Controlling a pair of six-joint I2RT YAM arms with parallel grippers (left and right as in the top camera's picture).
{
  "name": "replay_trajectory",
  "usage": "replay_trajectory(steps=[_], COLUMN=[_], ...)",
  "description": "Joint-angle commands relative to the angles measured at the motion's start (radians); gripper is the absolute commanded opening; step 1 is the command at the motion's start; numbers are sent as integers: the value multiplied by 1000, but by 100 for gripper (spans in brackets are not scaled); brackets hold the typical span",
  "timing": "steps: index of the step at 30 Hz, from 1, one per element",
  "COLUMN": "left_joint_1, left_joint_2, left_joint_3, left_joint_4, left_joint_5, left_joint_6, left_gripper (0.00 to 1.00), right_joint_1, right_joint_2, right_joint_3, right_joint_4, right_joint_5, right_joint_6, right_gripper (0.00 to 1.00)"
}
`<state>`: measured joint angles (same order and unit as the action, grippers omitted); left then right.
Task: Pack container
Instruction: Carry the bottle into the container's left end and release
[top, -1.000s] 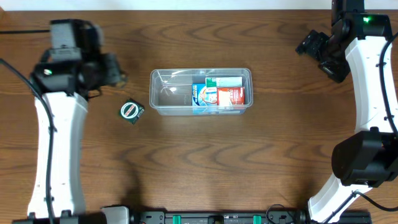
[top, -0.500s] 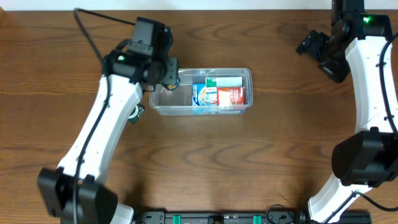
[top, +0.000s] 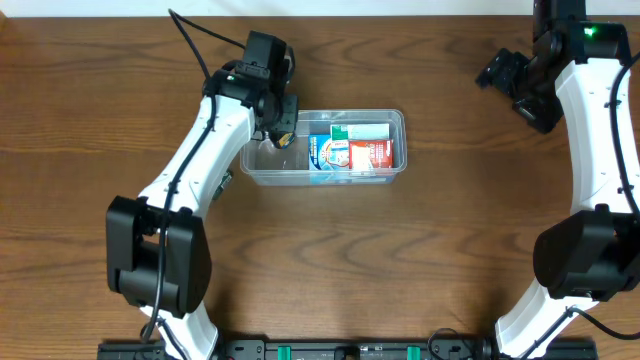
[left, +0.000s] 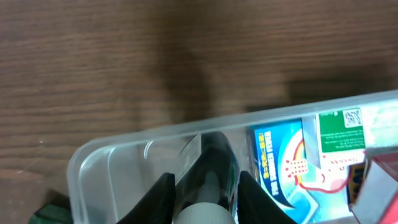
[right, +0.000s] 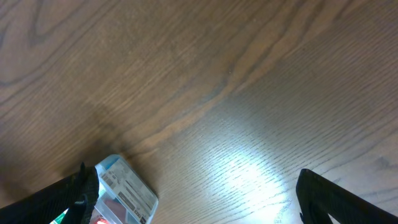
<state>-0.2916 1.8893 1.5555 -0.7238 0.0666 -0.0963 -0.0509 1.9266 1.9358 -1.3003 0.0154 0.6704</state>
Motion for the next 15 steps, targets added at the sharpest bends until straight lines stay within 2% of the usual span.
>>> replay_trajectory(steps=[1, 7, 8, 11, 15], left_joint_1=[2, -1, -2, -3, -3], left_joint_2=[10, 51, 56, 60, 58], left_joint_3=[0, 0, 0, 0, 0], left_joint_4=[19, 37, 37, 39, 57], left_joint_5=[-18, -17, -14, 1, 2], left_joint_6=[16, 16, 16, 15, 12], left_gripper=[10, 10, 16, 24, 49], right_joint_1=[-2, -2, -2, -2, -2], right_joint_2=[-12, -12, -12, -12, -12], right_joint_3=[7, 7, 7, 7, 7], right_joint_4=[-1, -1, -1, -1, -2], right_joint_5=[3, 3, 3, 3, 3], right_joint_6=[13, 13, 13, 13, 13], right_gripper=[99, 99, 99, 99, 99])
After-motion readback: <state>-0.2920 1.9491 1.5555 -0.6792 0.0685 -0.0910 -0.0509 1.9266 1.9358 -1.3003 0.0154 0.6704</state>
